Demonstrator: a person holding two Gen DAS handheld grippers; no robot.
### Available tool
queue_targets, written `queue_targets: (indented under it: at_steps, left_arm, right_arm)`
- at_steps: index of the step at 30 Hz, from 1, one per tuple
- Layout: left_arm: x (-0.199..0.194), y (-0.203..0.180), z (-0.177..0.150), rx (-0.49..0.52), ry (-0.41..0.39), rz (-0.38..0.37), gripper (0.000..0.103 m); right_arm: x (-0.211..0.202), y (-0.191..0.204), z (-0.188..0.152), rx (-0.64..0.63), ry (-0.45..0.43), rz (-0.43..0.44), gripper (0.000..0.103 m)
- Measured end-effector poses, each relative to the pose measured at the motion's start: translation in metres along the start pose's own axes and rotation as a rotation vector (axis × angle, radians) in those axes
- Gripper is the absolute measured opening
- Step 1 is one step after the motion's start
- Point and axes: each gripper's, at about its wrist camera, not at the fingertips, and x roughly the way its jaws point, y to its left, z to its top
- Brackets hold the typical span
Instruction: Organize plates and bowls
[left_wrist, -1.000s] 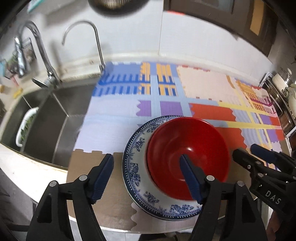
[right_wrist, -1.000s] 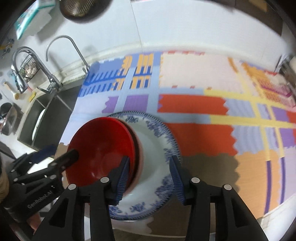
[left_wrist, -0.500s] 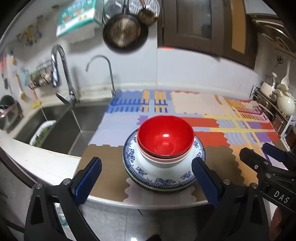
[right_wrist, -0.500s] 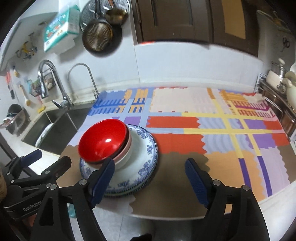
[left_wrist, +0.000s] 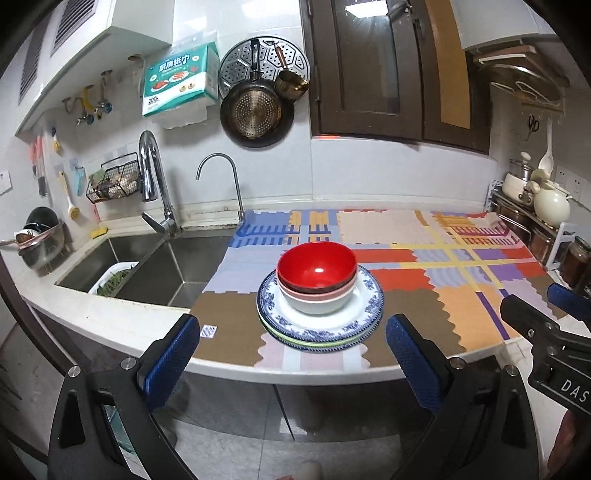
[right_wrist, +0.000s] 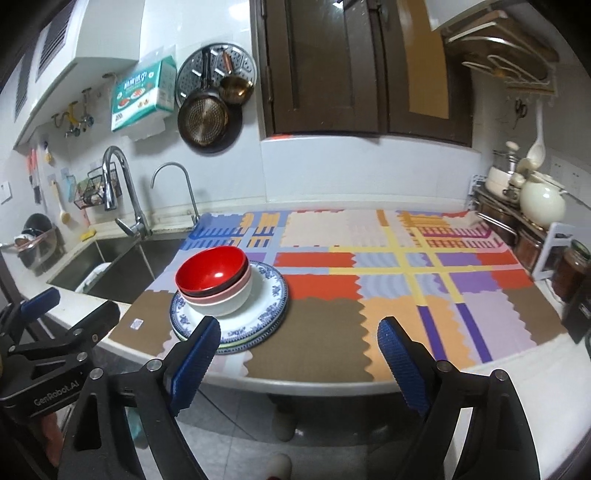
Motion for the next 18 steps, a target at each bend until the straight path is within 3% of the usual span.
queue_targets:
  at_steps: [18]
  left_arm:
    - [-0.037, -0.011, -0.014, 0.019, -0.035, 0.022, 0.103]
  right_arm:
    - [-0.048, -0.012, -0.016, -0.004, -0.051, -0.005, 0.088]
